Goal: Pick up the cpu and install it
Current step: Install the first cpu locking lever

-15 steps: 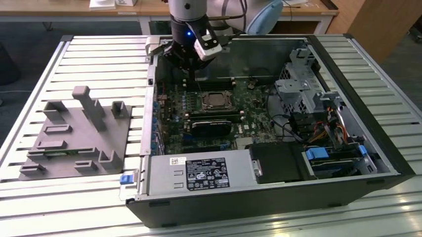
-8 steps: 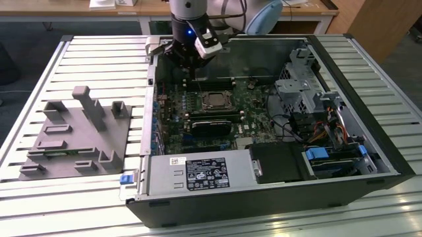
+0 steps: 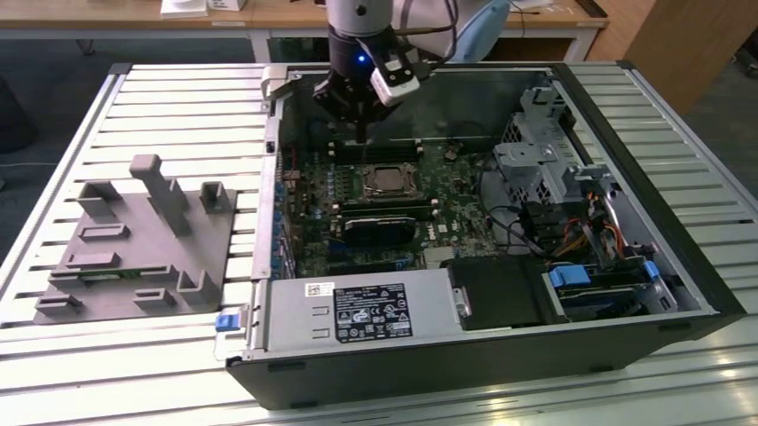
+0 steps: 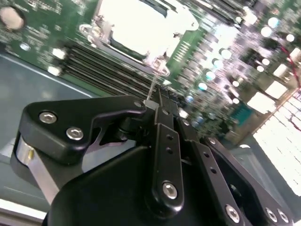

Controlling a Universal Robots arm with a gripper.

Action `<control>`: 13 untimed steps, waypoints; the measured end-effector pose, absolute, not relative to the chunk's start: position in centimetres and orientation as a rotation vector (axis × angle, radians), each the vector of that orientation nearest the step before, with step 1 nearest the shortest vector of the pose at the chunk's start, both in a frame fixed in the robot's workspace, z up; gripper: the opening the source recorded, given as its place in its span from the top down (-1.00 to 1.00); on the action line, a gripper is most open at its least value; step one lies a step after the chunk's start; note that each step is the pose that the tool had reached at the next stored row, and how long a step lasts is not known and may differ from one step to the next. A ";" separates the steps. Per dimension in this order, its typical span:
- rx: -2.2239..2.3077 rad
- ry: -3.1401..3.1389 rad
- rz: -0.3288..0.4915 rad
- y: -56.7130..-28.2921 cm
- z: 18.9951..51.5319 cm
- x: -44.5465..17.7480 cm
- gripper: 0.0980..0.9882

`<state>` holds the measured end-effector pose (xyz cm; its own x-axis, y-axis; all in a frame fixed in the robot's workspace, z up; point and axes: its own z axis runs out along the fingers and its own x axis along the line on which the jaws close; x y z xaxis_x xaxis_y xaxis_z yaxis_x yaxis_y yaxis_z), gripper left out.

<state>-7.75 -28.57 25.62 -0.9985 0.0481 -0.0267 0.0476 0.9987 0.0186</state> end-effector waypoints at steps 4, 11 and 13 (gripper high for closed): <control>0.073 3.115 0.028 -28.6 25.4 -6.0 0.98; 0.073 3.115 0.092 -28.6 25.2 -5.7 0.98; 0.073 3.116 0.092 -28.6 25.0 -5.6 0.98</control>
<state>-5.64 -28.57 25.05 -0.9986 0.0477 -0.0224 0.0463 0.9972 0.0595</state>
